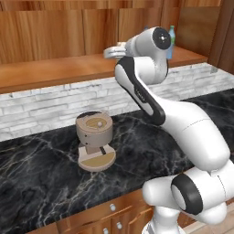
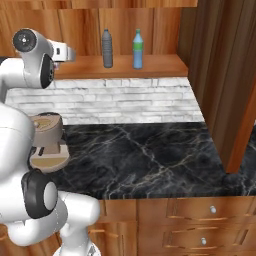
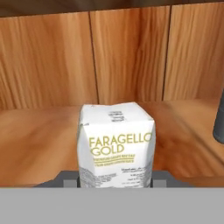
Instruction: Pick the bottled water, boxed drink, bottled water from the counter and place them in the open cabinet.
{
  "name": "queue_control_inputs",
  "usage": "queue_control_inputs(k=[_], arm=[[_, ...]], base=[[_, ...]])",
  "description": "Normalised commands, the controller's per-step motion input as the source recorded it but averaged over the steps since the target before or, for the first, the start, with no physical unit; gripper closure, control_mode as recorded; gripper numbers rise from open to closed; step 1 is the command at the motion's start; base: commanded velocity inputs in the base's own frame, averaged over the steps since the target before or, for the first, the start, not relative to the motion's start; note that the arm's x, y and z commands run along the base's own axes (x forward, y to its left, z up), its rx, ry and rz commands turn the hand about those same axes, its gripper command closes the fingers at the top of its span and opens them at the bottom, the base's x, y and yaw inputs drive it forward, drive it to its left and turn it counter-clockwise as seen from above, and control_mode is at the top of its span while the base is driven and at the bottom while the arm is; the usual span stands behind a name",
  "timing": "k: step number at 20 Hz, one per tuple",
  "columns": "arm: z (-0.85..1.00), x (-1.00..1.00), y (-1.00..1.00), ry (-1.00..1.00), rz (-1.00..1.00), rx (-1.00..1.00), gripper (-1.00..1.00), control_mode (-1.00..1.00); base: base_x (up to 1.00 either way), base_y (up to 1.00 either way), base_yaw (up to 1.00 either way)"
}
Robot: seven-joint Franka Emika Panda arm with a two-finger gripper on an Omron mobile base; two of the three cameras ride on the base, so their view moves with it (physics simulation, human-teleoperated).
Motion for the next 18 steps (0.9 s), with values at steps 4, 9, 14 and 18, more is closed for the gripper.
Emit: queue_control_inputs(k=[4, 9, 14, 18], arm=[[-0.03, 0.0, 0.04, -0.01, 0.0, -0.03, 1.0, -1.0], [-0.37, 0.07, 0.0, 0.0, 0.0, 0.0, 1.0, -1.0], [-0.39, 0.11, 0.0, 0.0, 0.0, 0.0, 1.0, -1.0], [-0.14, 0.23, 0.0, 0.02, 0.0, 0.0, 1.0, -1.0]], base=[[0.0, 0.0, 0.0], [0.0, 0.0, 0.0], [0.0, 0.0, 0.0], [0.0, 0.0, 0.0]])
